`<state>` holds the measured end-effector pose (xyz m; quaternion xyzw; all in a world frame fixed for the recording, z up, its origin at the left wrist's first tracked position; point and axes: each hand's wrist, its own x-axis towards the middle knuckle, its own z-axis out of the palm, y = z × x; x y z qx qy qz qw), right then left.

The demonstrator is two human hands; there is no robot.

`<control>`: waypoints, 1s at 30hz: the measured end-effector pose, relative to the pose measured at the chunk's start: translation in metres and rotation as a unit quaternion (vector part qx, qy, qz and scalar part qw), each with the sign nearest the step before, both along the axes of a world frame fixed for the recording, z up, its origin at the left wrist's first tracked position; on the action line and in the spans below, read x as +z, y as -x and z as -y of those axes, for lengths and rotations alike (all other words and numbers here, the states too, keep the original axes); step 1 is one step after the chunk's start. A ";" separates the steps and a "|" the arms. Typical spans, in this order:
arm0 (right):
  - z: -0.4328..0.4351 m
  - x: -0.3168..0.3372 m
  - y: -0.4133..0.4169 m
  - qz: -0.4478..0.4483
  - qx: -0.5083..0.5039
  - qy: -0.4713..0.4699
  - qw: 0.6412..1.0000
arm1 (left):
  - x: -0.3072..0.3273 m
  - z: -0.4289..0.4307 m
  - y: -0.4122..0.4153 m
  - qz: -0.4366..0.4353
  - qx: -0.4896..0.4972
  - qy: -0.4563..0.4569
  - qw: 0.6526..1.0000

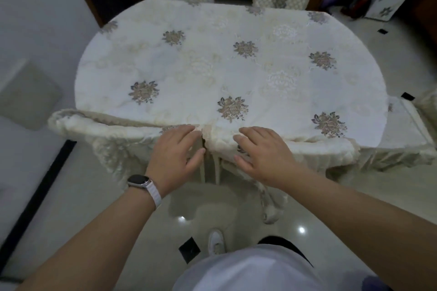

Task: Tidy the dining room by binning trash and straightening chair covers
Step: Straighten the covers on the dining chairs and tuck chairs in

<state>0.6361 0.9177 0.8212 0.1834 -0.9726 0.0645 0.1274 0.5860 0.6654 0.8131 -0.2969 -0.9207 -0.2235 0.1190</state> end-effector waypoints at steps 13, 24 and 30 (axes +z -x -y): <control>0.082 0.015 0.076 -0.007 0.167 -0.033 0.985 | 0.015 0.085 -0.005 0.000 0.120 0.036 0.992; 0.144 0.025 0.170 -0.032 0.292 0.037 0.955 | 0.029 0.120 0.025 0.003 0.241 0.075 0.968; 0.188 0.020 0.198 -0.021 0.355 0.031 0.934 | 0.029 0.153 0.022 0.009 0.318 0.098 0.943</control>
